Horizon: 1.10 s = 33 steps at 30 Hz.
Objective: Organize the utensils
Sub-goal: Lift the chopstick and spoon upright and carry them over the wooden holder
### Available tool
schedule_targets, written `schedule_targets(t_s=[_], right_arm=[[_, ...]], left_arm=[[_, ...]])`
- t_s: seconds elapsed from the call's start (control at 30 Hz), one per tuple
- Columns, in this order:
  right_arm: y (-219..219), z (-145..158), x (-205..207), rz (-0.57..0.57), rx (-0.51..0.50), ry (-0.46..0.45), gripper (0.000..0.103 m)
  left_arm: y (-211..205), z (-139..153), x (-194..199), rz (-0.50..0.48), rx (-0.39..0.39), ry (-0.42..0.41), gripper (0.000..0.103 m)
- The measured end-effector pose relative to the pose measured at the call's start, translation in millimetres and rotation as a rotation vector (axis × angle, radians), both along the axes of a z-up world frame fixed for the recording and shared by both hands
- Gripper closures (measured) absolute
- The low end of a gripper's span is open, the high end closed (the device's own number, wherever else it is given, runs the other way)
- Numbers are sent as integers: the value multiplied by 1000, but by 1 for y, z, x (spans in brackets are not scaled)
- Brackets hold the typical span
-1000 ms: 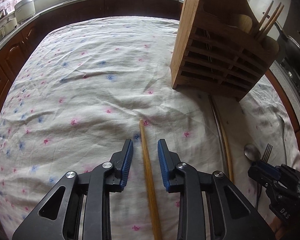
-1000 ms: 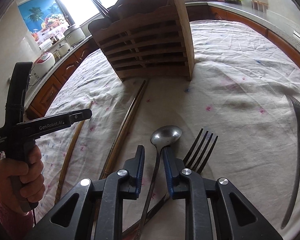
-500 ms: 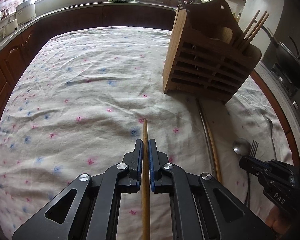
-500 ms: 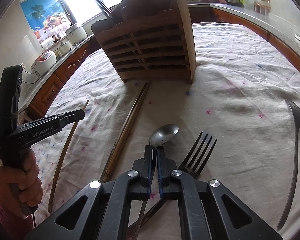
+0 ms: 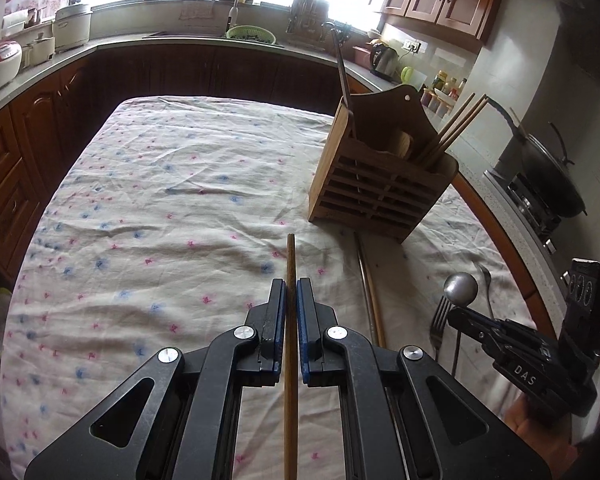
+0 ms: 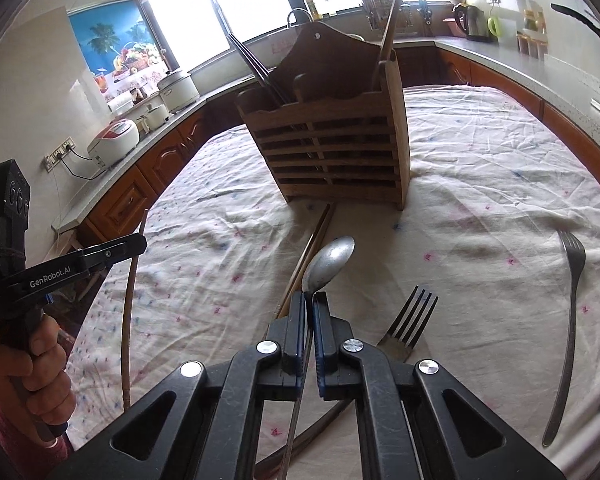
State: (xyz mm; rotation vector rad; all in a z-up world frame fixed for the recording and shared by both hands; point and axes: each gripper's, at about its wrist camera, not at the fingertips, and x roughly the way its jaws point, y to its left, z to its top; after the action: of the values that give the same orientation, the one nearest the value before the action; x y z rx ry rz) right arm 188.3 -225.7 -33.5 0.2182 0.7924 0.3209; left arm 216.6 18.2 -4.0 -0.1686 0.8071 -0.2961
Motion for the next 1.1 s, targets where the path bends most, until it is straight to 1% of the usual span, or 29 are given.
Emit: schedule_targets(t_s=[0.17, 0.33, 0.53, 0.67, 1.1], right_arm=[[1, 13, -10, 2, 7, -41, 100], [3, 22, -19, 4, 10, -77, 101], [0, 31, -28, 1, 12, -107, 101], [-3, 37, -34, -7, 15, -128, 101], [-9, 55, -44, -25, 12, -192, 101]], left_arm=[[6, 15, -18, -2, -21, -36, 98], [8, 24, -32, -2, -33, -59, 98], [11, 32, -46, -10, -76, -82, 98], [12, 40, -54, -15, -98, -113, 98], [17, 54, -63, -3, -119, -156, 98]])
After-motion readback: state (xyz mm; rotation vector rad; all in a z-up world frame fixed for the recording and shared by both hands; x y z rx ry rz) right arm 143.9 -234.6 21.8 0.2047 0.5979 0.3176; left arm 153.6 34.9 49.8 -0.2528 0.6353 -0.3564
